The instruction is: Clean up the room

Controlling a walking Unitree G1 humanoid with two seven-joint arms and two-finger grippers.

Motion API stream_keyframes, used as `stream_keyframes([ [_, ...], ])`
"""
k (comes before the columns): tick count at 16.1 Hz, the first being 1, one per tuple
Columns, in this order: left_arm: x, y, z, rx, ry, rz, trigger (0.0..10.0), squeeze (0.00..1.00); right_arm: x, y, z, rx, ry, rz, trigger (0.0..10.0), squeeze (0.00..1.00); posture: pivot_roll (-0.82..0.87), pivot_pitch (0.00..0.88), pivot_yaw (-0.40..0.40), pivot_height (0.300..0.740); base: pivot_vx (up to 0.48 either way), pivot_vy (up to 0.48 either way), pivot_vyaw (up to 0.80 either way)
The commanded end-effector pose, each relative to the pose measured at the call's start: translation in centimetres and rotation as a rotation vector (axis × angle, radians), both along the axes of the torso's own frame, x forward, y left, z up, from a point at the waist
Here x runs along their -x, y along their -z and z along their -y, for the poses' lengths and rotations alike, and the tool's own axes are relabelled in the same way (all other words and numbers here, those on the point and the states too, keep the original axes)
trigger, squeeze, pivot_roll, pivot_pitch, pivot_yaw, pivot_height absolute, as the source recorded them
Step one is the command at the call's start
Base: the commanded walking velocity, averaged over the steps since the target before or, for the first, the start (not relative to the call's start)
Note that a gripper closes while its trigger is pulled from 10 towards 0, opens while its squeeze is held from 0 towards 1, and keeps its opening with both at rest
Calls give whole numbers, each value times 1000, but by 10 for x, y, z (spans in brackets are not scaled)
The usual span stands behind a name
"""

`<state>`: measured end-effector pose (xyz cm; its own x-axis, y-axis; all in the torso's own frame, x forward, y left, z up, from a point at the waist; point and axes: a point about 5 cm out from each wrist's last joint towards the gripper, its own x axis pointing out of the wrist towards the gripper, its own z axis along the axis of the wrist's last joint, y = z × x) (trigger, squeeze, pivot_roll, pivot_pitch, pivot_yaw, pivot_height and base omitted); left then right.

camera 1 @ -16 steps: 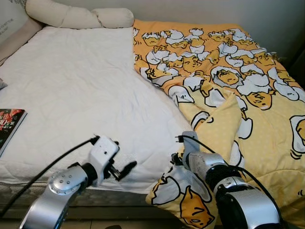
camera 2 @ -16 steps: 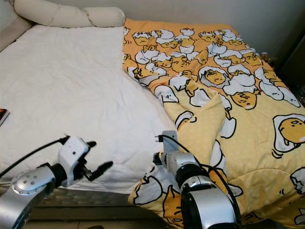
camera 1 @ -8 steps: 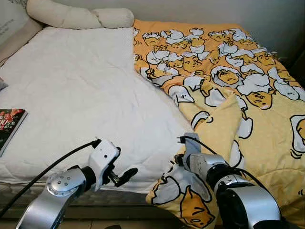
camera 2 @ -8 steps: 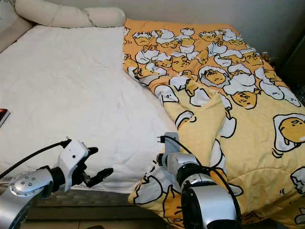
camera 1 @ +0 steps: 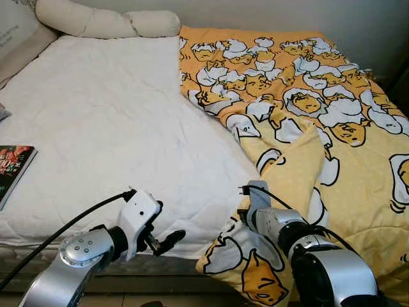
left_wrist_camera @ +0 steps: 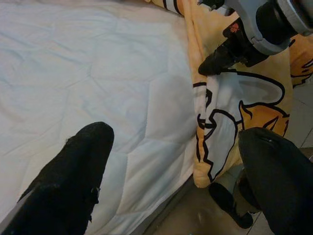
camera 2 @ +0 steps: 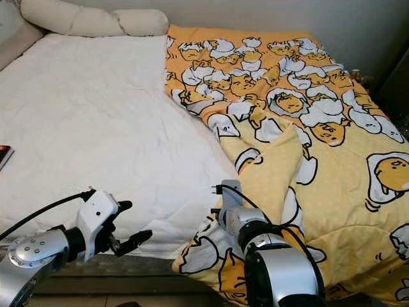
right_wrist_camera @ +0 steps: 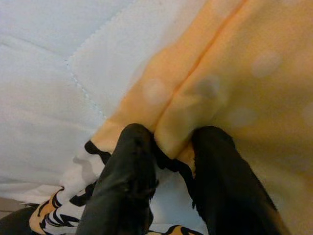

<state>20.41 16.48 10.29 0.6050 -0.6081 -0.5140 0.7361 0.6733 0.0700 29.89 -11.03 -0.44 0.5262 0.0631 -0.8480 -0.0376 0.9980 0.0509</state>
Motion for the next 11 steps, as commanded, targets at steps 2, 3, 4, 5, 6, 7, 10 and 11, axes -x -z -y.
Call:
stream_keyframes([
  [2,4,0,2,-2,13,-12,10000,0,0,1,4,-14,7,-8,0,0,81,33,-35,740,0,0,0],
  [3,4,0,2,-2,10,-13,10000,0,1,2,5,-13,0,-10,0,0,81,33,-35,740,0,0,0],
  [4,5,0,1,-2,9,-13,10000,0,2,2,5,-13,-3,-11,0,0,74,27,-38,740,0,0,0],
  [5,5,0,1,-1,7,-13,10000,0,2,2,5,-11,-8,-12,0,0,72,26,-38,740,0,0,0],
  [6,5,0,1,1,6,-14,10000,0,2,3,6,-11,-9,-12,0,0,68,26,-37,740,0,0,0],
  [7,5,0,1,1,5,-13,10000,0,2,2,6,-15,-9,-11,0,0,63,25,-37,740,0,0,0],
  [10,6,1,0,2,1,-15,10000,0,0,0,5,-37,-55,8,0,0,54,19,-40,740,0,0,0],
  [11,7,2,0,2,1,-15,10000,0,-1,-1,3,-61,-109,20,0,0,52,14,-41,740,0,0,0],
])
